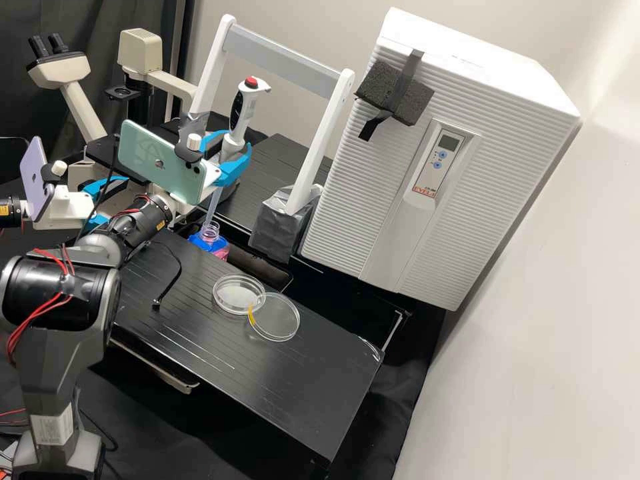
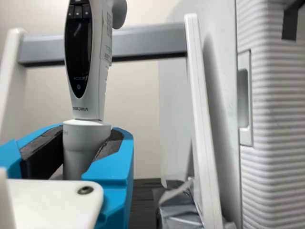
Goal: Use the pipette
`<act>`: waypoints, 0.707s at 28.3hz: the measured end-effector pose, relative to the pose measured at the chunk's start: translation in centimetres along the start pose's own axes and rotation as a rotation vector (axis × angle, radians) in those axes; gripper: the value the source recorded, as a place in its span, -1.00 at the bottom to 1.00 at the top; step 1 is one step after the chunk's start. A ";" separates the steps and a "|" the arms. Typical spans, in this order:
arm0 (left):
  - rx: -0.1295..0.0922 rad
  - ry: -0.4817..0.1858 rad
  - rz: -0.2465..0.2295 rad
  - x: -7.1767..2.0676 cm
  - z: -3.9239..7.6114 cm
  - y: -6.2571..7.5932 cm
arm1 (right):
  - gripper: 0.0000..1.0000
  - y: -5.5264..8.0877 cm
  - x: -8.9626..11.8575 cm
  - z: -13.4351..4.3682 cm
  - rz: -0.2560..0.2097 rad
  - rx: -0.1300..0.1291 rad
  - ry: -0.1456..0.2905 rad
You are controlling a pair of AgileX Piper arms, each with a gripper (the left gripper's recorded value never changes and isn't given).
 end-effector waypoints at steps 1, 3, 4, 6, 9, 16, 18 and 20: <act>0.000 -0.002 0.002 -0.15 0.1 0.1 | -1.00 0.3 -0.1 -0.3 0.005 0.003 0.013; 0.002 -0.009 0.002 -0.35 0.3 0.2 | -1.00 0.8 -0.2 -0.8 0.012 0.006 0.037; 0.000 -0.014 -0.001 -0.38 0.4 0.2 | -1.00 1.1 -0.2 -1.0 0.017 0.009 0.046; 0.002 -0.028 -0.009 -0.50 0.8 0.1 | -1.00 1.8 -0.4 -1.5 0.034 0.022 0.058; 0.001 -0.040 -0.008 -0.53 1.1 0.1 | -1.00 2.9 -0.8 -1.9 0.052 0.032 0.078; 0.027 -0.124 -0.019 -0.75 3.1 -0.1 | -1.00 5.4 -2.6 -1.3 0.083 -0.014 0.097; 0.036 -0.147 -0.027 -0.90 3.5 -0.3 | -1.00 5.9 -3.1 -0.7 0.091 -0.030 0.091; 0.047 -0.174 -0.030 -0.96 4.1 -0.4 | -1.00 6.4 -3.5 -0.2 0.098 -0.049 0.086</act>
